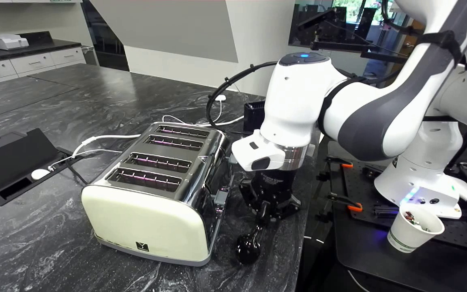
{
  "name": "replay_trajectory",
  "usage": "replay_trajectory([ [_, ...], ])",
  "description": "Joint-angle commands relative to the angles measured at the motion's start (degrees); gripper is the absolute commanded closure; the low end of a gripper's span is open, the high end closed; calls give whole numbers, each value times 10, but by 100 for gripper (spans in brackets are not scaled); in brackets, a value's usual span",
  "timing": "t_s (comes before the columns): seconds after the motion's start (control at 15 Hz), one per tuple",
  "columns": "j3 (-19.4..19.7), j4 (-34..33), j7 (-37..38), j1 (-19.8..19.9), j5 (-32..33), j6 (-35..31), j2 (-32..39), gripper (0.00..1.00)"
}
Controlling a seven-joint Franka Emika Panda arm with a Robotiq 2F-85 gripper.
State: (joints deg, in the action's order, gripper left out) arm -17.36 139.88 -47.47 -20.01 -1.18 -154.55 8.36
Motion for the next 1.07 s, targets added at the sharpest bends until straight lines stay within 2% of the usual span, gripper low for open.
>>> replay_trajectory([
  [0.0, -20, -44, 44, 7, 23, 23, 30, 95],
  [0.27, -29, -64, 68, 8, 36, 25, 50, 95],
  [0.33, -30, -65, 72, 9, 40, 25, 53, 54],
  [0.4, -31, -67, 78, 9, 44, 26, 55, 53],
  [0.87, -28, -51, 129, 12, 76, 24, 21, 1],
  [1.0, -27, -46, 142, 16, 79, 33, 7, 0],
])
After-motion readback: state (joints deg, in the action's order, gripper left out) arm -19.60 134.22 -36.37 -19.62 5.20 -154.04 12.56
